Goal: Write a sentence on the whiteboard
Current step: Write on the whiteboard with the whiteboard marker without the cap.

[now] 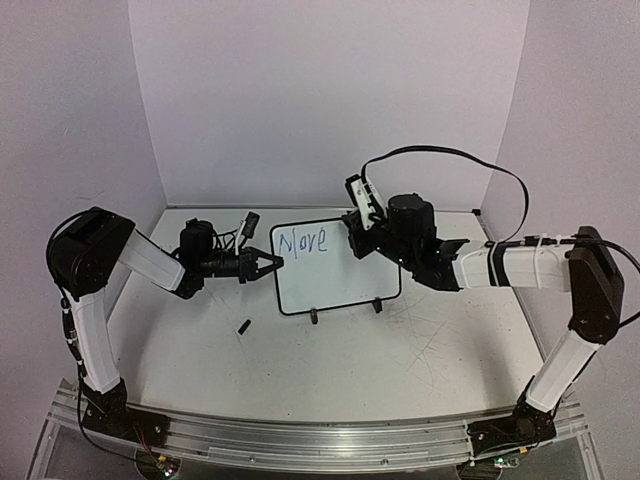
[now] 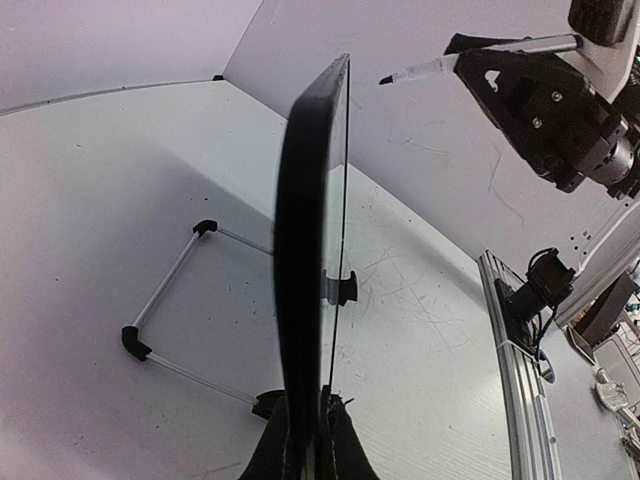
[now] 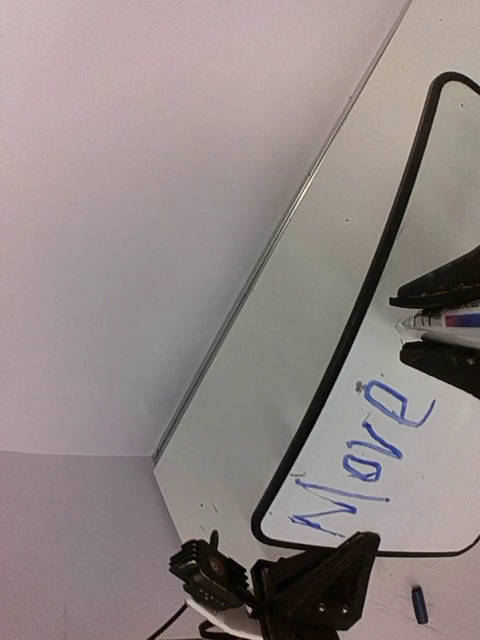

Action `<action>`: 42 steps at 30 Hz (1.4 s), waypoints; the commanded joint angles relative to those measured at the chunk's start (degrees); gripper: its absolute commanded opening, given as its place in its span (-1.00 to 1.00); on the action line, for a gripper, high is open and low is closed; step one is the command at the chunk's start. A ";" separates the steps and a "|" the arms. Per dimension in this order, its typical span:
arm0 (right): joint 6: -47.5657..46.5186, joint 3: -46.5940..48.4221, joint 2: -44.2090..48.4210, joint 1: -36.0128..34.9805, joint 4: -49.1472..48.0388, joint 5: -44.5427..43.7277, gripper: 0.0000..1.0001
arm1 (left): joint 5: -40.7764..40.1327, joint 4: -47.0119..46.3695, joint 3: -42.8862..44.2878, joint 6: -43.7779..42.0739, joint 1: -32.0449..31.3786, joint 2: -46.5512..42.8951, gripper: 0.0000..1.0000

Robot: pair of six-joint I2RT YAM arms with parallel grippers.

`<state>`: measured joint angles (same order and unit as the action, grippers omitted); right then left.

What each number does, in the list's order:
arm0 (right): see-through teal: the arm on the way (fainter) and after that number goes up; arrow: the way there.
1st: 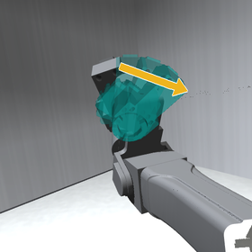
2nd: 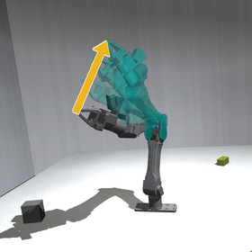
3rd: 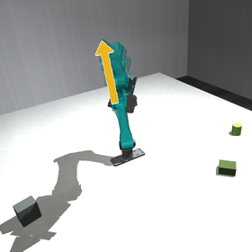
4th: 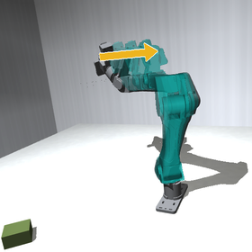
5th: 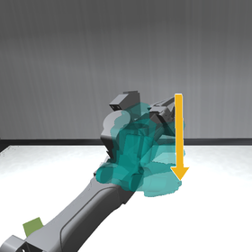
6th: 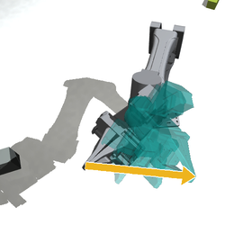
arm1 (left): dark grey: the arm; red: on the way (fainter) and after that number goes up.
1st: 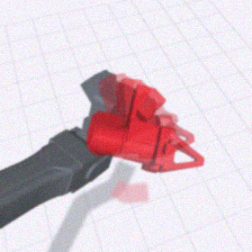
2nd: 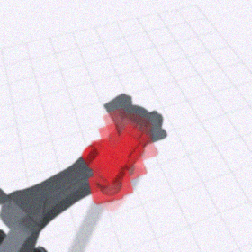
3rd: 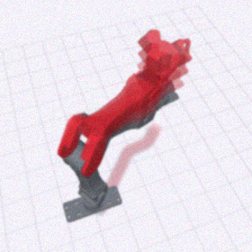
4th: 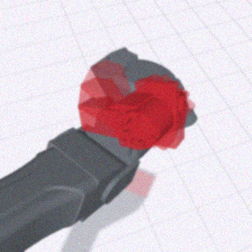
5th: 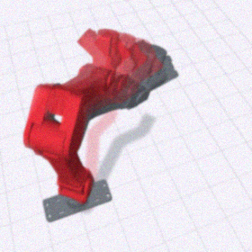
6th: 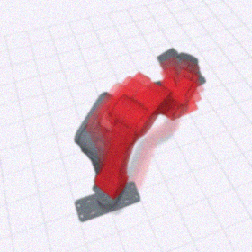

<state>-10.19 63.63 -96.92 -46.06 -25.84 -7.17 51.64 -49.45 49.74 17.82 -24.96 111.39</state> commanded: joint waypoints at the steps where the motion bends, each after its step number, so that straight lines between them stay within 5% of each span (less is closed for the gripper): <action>1: 0.32 2.24 -0.44 0.46 -1.46 -2.33 -1.00 | -6.84 3.72 0.62 -3.77 -0.16 -0.72 -1.00; 42: 0.12 3.34 -5.24 0.09 -1.51 -2.09 -1.00 | -7.15 5.68 1.43 -5.17 -0.44 -0.41 -1.00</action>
<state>-10.44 65.28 -101.14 -45.71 -26.98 -9.69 50.90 -48.86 49.91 17.10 -25.29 111.37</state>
